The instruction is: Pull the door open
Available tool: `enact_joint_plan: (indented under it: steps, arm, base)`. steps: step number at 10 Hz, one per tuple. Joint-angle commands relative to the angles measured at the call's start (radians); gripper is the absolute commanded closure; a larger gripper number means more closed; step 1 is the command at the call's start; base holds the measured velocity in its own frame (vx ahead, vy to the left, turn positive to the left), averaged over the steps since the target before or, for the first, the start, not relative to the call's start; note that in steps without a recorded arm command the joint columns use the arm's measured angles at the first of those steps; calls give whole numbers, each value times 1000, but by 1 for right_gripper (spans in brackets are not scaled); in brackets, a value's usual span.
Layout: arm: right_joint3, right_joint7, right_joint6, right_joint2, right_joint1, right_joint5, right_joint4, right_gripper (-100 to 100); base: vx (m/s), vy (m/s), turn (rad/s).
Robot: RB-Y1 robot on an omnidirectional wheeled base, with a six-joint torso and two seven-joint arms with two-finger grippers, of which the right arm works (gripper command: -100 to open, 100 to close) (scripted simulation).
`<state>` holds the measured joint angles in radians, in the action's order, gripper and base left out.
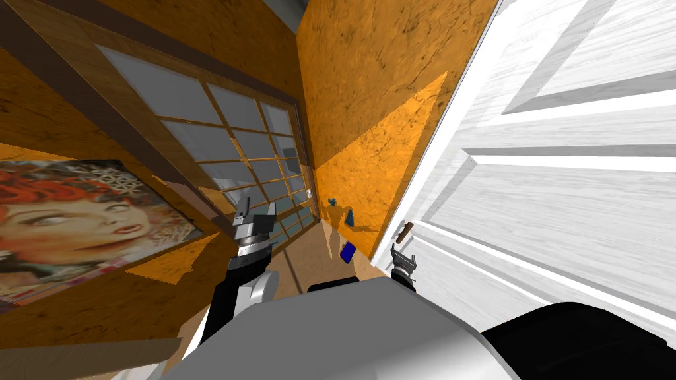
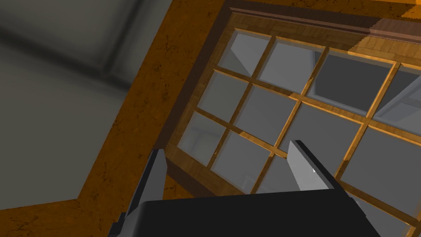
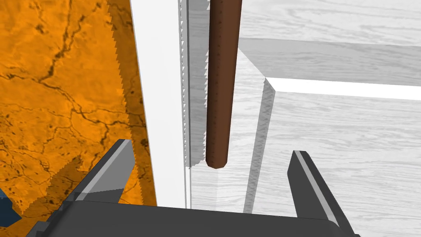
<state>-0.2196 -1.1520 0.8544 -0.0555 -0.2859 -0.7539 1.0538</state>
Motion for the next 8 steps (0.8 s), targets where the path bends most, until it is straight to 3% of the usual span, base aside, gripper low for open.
enact_joint_plan:
  steps: [1, 3, 8]
  arm:
    - [13, -11, 1, -18, 24, -3, -29, -100]
    - [33, -28, 2, -44, 60, -6, -73, -100]
    - [70, -60, 4, -90, 127, -14, -156, -100]
  base:
    - [-66, 17, -140]
    - [-115, 76, -187]
    - [-46, 32, -91]
